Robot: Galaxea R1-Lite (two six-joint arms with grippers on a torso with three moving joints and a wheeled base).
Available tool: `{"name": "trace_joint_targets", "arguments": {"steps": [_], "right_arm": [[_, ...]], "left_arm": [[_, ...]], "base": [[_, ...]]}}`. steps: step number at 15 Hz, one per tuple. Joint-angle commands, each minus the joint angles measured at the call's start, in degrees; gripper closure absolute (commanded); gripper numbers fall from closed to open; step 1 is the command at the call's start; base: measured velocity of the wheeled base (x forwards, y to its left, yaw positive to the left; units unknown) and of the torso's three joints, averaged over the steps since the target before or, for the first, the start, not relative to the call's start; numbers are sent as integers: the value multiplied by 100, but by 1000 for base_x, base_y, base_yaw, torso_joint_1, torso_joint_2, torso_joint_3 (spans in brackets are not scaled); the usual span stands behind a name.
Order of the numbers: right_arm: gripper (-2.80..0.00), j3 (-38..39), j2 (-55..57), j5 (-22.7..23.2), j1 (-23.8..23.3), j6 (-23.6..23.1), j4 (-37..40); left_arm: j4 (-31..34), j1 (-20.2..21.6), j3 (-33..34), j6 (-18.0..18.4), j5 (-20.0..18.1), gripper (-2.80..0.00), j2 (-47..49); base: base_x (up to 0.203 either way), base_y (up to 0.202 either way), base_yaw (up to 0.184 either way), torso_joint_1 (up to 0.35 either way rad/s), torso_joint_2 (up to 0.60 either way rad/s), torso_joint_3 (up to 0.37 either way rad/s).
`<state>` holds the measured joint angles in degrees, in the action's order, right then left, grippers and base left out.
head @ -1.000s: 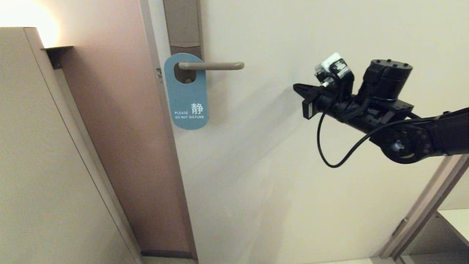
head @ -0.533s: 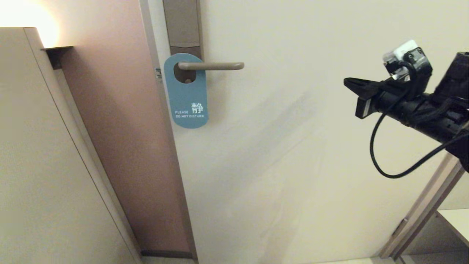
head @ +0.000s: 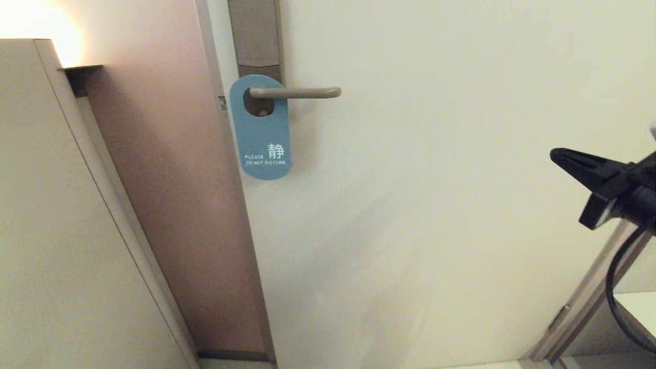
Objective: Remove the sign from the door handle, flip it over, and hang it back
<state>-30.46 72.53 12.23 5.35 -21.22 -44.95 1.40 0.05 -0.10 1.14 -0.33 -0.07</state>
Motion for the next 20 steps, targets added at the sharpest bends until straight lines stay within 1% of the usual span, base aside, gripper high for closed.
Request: {"name": "trace_joint_targets", "arguments": {"steps": [1,3,5,6,7,10,12,14,17,18,20], "right_arm": [[0,676,-817,8,-41,-9,-11],[0,1478,-1528,38,-212,-4,25],[0,2403,-2369,59,-527,-1,65],[0,2747,-2731,62,-678,4,95],[0,2917,-3070,50,-788,77,223],[0,3036,-3749,5,-924,905,846],[0,3044,-4228,7,-1032,1181,1470],[0,3045,-4772,18,-1051,1335,2177],[0,3046,-5551,9,-1053,1389,3269],[0,3046,-5609,-57,-1053,1392,3445],[0,3046,-5609,-401,-1051,1389,3506]], "left_arm": [[0,4,1,0,-2,0,7],[0,4,1,0,-2,0,7],[0,4,1,0,-2,0,7],[0,-3,1,0,-2,0,7],[0,4,1,0,-2,0,7],[0,4,1,0,-2,0,7],[0,4,1,0,-2,0,7],[0,4,1,0,6,0,7],[0,4,1,0,6,0,7],[0,4,1,0,3,0,7],[0,4,1,0,-2,0,7]], "base": [[0,0,0,0,0,0],[0,0,0,0,0,0],[0,0,0,0,0,0],[0,0,0,0,0,0],[0,0,0,0,0,0],[0,0,0,0,0,0],[0,0,0,0,0,0],[0,0,0,0,0,0],[0,0,0,0,0,0],[0,0,0,0,0,0],[0,0,0,0,0,0]]}}
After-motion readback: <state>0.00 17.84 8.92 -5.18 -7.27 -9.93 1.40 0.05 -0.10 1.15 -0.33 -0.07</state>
